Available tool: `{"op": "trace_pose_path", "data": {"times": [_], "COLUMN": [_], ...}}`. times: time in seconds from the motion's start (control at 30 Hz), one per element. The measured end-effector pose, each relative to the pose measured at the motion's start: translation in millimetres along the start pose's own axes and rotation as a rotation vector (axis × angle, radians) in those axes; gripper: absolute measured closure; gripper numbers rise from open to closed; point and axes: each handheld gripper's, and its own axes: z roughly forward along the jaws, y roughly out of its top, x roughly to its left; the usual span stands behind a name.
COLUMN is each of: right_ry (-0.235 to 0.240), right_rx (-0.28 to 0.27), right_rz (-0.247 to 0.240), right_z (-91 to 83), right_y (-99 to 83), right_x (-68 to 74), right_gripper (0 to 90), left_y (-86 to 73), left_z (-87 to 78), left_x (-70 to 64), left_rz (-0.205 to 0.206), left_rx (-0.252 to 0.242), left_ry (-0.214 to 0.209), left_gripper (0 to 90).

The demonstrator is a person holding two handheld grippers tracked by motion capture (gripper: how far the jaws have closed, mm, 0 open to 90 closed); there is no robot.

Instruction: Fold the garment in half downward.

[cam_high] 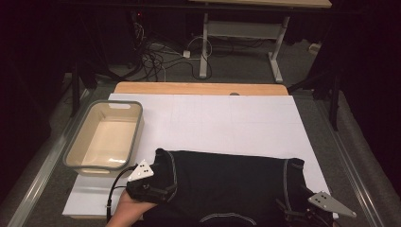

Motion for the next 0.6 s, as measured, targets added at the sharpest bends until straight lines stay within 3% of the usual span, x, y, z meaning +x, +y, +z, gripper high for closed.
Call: {"op": "trace_pose_path", "data": {"times": [0.3, 0.6], "right_ry": [-0.050, -0.130], "right_rx": [-0.015, 0.056], "right_rz": [0.014, 0.029], "right_z": [7.5, 31.8], "right_y": [18.0, 38.5], "right_x": [-10.0, -39.0], "right_gripper": [0.0, 1.5], "left_y": [-0.5, -0.6], "left_z": [-0.5, -0.6], "left_x": [0.8, 1.1], "left_rz": [-0.004, -0.002], "left_rx": [-0.007, -0.008], "left_ry": [-0.011, -0.021], "left_gripper": [0.0, 0.0]}}
